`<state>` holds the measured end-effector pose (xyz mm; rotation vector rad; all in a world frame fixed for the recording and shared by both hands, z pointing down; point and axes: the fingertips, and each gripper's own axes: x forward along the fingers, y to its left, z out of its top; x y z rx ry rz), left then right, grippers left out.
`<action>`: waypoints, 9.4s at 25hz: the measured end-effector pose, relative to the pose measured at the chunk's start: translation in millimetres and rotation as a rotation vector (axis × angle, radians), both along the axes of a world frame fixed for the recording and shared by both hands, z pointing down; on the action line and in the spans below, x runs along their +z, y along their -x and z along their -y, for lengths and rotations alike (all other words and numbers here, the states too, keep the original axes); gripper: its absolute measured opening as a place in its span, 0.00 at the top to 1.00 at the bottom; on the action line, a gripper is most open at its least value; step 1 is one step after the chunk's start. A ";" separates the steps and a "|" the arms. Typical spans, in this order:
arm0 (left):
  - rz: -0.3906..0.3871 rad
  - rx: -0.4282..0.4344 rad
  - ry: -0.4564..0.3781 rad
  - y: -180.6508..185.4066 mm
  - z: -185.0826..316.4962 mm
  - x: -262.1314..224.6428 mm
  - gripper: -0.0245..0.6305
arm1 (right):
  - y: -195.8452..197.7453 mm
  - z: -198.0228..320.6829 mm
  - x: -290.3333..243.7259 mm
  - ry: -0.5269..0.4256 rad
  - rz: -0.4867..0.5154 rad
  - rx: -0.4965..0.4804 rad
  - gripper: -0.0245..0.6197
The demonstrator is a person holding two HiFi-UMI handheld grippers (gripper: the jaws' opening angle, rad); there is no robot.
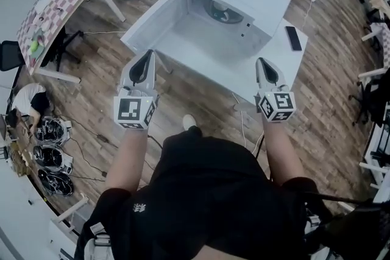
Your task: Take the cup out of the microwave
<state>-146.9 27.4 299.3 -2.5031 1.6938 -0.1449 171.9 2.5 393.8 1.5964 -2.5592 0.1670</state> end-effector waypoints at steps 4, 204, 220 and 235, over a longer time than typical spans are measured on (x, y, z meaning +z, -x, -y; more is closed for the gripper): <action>-0.003 0.040 -0.001 17.5 36.6 4.6 0.96 | 22.9 29.7 6.3 0.010 -0.004 0.030 0.96; 0.007 0.156 -0.033 8.1 243.7 -29.4 0.96 | 67.7 246.6 -47.7 0.037 -0.064 -0.015 0.35; 0.013 0.173 -0.081 -3.5 257.7 -48.9 0.96 | 44.3 251.6 -80.8 -0.015 -0.059 0.023 0.35; -0.009 0.180 -0.059 -13.9 262.4 -44.0 0.96 | 39.3 251.0 -65.2 0.012 -0.045 0.024 0.35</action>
